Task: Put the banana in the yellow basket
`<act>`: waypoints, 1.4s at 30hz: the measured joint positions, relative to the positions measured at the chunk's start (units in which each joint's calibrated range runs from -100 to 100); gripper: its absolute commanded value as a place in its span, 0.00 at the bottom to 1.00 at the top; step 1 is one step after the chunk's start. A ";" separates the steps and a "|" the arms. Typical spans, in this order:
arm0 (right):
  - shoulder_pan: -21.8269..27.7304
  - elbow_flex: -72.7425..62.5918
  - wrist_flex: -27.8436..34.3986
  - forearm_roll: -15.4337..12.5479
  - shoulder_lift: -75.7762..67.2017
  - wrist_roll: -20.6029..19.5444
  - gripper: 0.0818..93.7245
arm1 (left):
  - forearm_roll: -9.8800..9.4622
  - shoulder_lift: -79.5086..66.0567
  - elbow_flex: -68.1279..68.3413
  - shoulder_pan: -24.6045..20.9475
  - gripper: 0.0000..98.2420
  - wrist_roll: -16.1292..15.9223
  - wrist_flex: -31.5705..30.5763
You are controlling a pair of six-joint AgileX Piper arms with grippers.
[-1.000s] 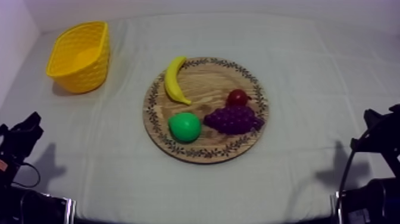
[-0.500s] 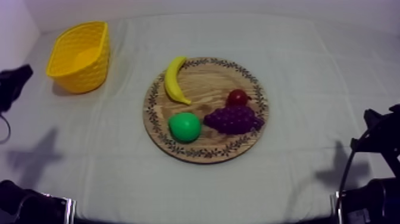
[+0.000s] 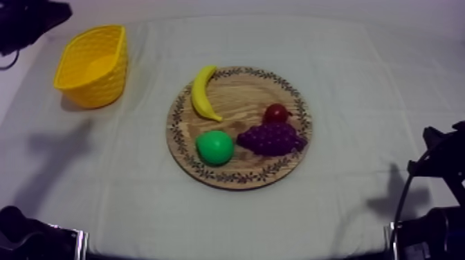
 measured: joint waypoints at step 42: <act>0.00 0.00 0.00 0.00 0.00 0.00 0.00 | 4.23 29.49 -6.19 6.55 0.69 -2.26 -1.67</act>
